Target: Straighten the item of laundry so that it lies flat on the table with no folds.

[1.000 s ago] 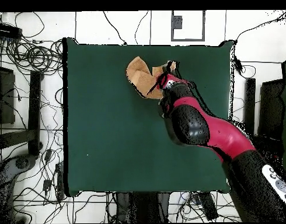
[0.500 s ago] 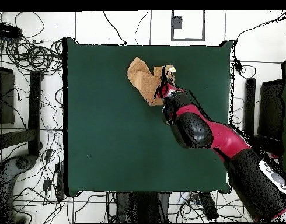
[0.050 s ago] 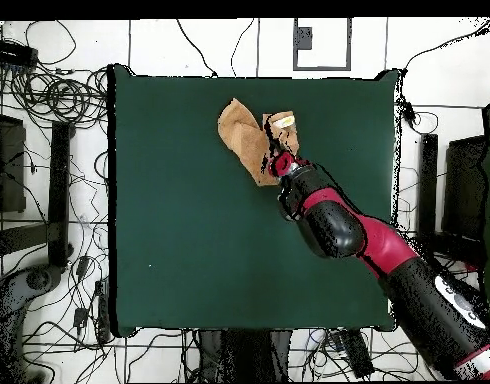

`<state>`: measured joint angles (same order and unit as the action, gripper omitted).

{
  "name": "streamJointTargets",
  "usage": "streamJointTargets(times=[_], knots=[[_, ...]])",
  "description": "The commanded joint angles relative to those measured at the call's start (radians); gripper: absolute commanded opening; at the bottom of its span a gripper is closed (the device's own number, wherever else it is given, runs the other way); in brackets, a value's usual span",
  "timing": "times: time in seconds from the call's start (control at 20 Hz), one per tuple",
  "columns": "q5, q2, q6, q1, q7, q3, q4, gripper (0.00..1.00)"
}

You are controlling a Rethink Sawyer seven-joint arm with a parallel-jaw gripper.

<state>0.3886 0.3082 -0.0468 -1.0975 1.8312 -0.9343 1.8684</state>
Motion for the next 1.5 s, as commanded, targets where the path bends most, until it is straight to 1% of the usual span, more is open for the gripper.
streamJointTargets(times=[0.05,0.4,0.65,0.85,1.2,1.3,1.5], knots=[[0.040,-0.121,0.261,-0.031,-0.144,-0.121,-0.121,0.00],[0.034,-0.236,0.472,-0.103,-0.311,-0.168,-0.256,0.00],[0.024,-0.293,0.605,-0.124,-0.391,-0.194,-0.355,0.00],[0.015,-0.305,0.703,-0.124,-0.437,-0.207,-0.430,0.00],[0.008,-0.304,0.850,-0.124,-0.521,-0.215,-0.532,0.00],[0.005,-0.320,0.899,-0.128,-0.573,-0.215,-0.570,0.00],[-0.012,-0.348,1.044,-0.117,-0.694,-0.208,-0.697,0.00]])
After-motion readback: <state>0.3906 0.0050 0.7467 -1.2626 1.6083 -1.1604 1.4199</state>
